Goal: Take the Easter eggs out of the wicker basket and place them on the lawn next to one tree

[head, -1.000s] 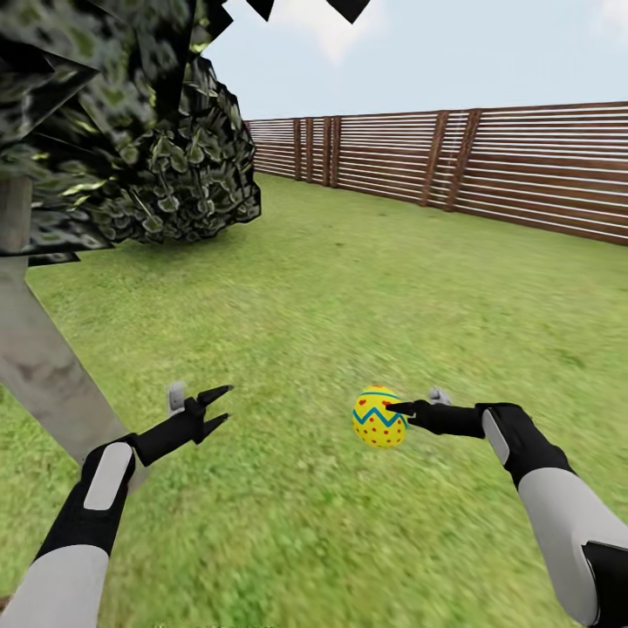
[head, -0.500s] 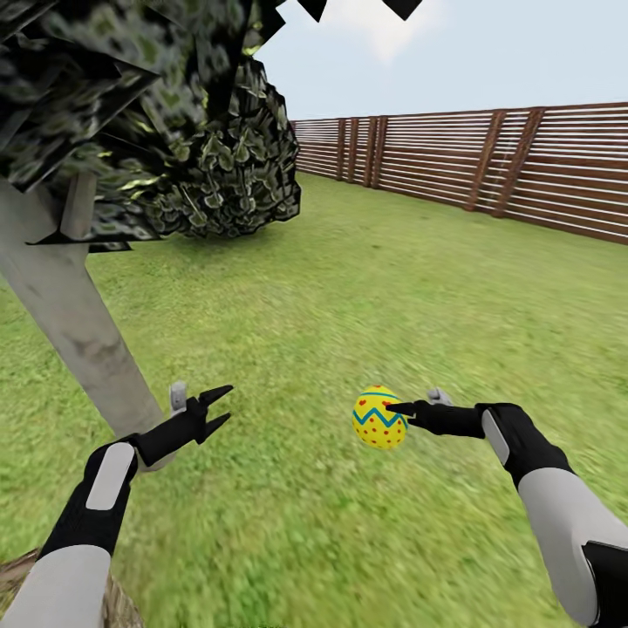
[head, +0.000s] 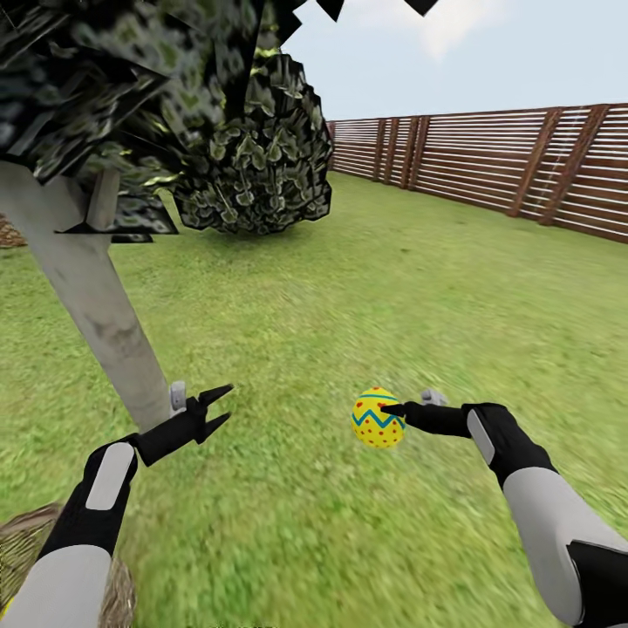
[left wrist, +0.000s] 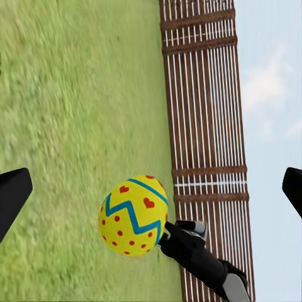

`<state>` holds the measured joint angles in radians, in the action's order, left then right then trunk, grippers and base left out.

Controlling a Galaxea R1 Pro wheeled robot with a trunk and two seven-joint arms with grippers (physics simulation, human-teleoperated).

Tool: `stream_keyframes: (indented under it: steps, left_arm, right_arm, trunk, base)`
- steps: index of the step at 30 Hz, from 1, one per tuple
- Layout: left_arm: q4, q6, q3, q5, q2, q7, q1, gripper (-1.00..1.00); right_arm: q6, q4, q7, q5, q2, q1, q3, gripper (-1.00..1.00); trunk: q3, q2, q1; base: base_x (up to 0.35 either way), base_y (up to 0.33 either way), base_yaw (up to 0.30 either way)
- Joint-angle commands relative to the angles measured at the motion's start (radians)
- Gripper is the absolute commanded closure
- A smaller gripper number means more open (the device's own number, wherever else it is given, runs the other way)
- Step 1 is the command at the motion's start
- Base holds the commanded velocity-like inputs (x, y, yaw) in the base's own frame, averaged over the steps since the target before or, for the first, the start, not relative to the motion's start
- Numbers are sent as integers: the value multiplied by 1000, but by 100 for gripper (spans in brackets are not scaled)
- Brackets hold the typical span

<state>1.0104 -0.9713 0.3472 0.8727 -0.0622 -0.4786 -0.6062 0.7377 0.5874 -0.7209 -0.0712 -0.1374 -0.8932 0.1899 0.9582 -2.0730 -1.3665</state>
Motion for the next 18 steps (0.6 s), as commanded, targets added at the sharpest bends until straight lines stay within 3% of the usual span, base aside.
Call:
stream_keyframes:
  steps: [1, 3, 4, 6, 8, 10, 11, 13, 14, 16, 17, 18]
  left_arm:
    - [0, -5, 3, -4, 1, -6, -1, -100]
    - [0, -5, 3, -3, 0, -6, -1, -100]
    - [3, -7, 6, -1, -3, -8, -1, -100]
    - [5, -12, 8, 3, -5, -10, -1, -100]
    - [7, -19, 6, 11, -7, -9, -1, -100]
    - [15, -29, 8, 43, -13, -19, -1, -100]
    - [19, -37, 7, 79, -21, -30, -1, -100]
    - [21, -45, 3, 189, -66, -44, -1, -100]
    - [21, -48, 1, 271, -87, -46, 2, -100]
    - [44, -50, 2, 309, -116, -49, 5, -100]
    - [127, -50, 1, 383, -124, -51, 6, -100]
    - [181, -50, 1, 434, -129, -51, 18, -100]
  right_arm:
    - [8, 1, 4, -7, 0, 0, 2, 100]
    - [-16, 1, 75, -7, 11, 0, 1, 100]
    - [-82, -1, 181, -8, 53, 0, 0, 100]
    - [-135, -9, 288, -4, 86, 0, -1, 100]
    - [-151, -30, 331, 4, 93, 0, -2, 100]
    - [-177, -43, 383, 7, 90, 0, -4, 100]
    - [-186, -45, 404, 6, 91, 0, -4, 100]
    - [-223, -66, 453, 5, 95, 1, -7, 100]
    - [-283, -113, 489, 8, 97, 6, -30, 100]
    - [-324, -134, 524, 8, 97, 8, -58, 100]
    - [-330, -137, 535, 8, 97, 8, -62, 100]
    - [-331, -137, 538, 8, 97, 8, -63, 100]
  trunk:
    - [1, 0, 0]
    - [1, 0, 0]
    - [1, 0, 0]
    - [1, 0, 0]
    - [1, 0, 0]
    - [1, 0, 0]
    - [1, 0, 0]
    - [1, 0, 0]
    - [1, 0, 0]
    - [1, 0, 0]
    - [1, 0, 0]
    - [1, 0, 0]
  base:
    - [0, -339, 227]
    - [0, -337, 228]
    - [5, -315, 228]
    - [69, -267, 228]
    - [118, -179, 228]
    - [134, -66, 227]
    - [83, -23, 226]
    - [26, -7, 226]
    - [4, -1, 226]
    - [1, 0, 226]
    - [0, 0, 226]
    - [0, 0, 225]
